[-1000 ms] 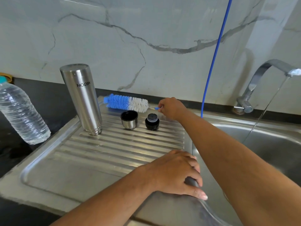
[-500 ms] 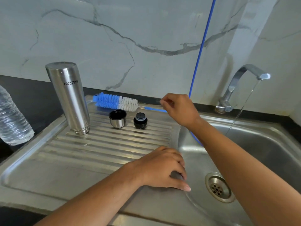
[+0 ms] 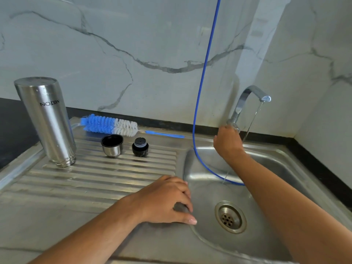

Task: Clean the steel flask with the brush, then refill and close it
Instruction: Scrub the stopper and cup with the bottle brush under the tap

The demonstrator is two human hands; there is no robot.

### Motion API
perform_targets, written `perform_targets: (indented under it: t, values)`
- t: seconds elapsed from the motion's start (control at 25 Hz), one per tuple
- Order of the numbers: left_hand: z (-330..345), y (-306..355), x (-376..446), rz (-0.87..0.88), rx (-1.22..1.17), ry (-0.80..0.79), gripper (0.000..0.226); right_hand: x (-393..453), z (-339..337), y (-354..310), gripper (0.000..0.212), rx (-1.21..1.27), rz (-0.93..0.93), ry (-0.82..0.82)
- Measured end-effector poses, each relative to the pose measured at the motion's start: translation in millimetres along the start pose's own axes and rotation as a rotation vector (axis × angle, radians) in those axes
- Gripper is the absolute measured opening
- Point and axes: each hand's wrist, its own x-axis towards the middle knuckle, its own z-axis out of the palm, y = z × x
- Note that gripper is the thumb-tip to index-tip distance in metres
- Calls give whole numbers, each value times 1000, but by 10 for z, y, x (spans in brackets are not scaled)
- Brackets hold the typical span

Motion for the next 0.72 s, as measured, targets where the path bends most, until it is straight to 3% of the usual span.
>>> perform_targets:
  t: [0.2, 0.52, 0.72]
  values:
    - [31, -26, -6, 10, -22, 20, 49, 447, 264, 19, 42, -391, 146, -77]
    - [38, -33, -9, 19, -34, 29, 49, 649, 318, 10, 46, -416, 169, -108]
    - [38, -33, -9, 15, -22, 20, 49, 627, 184, 111, 38, -282, 158, -39]
